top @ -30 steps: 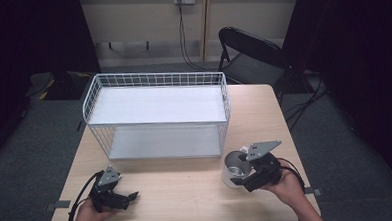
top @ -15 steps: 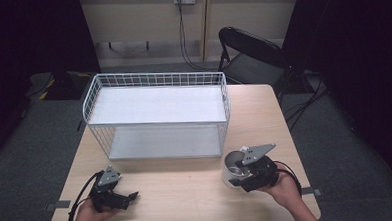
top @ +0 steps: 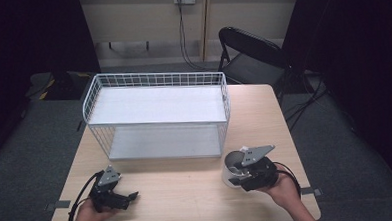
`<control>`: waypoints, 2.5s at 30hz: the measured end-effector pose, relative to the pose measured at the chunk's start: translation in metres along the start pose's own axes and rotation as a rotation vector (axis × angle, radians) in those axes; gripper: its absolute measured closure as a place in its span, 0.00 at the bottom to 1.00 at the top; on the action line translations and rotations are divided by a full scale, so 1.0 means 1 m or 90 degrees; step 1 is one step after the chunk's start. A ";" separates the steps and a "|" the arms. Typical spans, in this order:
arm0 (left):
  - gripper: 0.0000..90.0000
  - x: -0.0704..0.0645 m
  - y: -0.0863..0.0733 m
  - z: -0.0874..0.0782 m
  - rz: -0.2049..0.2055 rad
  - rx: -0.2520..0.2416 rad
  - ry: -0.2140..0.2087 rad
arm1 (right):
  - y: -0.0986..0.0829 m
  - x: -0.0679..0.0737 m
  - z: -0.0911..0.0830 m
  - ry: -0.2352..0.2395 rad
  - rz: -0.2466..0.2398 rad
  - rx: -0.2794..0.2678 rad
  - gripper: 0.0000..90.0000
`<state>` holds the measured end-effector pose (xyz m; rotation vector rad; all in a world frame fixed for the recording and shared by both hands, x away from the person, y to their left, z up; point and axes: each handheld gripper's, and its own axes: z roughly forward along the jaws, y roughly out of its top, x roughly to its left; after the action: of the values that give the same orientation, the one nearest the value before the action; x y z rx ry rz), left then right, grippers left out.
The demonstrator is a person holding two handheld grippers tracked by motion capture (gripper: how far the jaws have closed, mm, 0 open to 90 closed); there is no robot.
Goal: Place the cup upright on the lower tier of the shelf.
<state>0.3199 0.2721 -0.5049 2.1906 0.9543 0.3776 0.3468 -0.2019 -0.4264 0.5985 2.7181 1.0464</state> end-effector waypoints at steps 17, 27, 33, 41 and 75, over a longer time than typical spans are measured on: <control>0.01 0.000 0.000 0.000 -0.001 -0.001 0.000 | 0.000 0.004 0.005 0.008 -0.025 0.026 0.63; 0.01 0.000 0.000 0.000 -0.001 0.000 0.000 | 0.002 0.006 0.006 0.000 -0.045 0.031 0.82; 0.01 0.000 0.000 0.000 -0.001 0.000 0.000 | 0.003 0.008 0.007 -0.007 -0.047 0.030 0.89; 0.01 0.000 0.000 0.000 -0.003 -0.001 -0.001 | 0.001 0.014 0.005 -0.008 -0.072 0.027 0.92; 0.01 0.000 0.000 0.000 -0.002 0.000 -0.002 | 0.024 0.024 0.003 0.019 -0.069 -0.029 0.92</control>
<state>0.3199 0.2719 -0.5049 2.1883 0.9564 0.3730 0.3335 -0.1736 -0.4132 0.4272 2.7096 1.0952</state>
